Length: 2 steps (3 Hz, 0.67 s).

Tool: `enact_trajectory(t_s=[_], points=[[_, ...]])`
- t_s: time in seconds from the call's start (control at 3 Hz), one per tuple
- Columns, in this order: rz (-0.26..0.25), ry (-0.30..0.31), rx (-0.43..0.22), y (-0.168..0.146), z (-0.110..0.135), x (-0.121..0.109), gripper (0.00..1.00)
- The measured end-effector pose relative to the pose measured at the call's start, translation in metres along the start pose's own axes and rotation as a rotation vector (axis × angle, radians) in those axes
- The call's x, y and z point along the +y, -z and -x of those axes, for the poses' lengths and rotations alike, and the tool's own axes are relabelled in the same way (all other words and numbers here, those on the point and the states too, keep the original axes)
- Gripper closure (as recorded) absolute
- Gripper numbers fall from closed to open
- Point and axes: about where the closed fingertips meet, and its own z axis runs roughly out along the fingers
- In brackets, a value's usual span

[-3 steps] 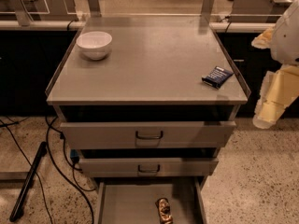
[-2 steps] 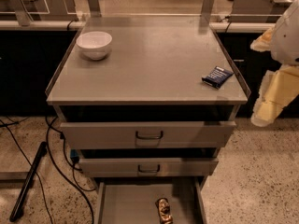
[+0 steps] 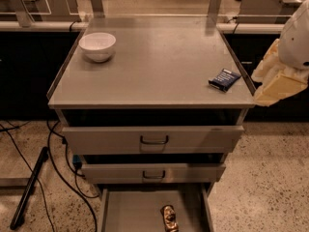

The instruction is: Pick orange can from bottom drawer and place on counter

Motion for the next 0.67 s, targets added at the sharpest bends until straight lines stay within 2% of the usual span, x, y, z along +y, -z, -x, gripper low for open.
enact_trajectory(t_s=[0.33,0.67], points=[[0.026,-0.076,0.008,-0.027,-0.003,0.011,0.81],[0.093,-0.227,0.034,-0.079,-0.008,0.037,1.00]])
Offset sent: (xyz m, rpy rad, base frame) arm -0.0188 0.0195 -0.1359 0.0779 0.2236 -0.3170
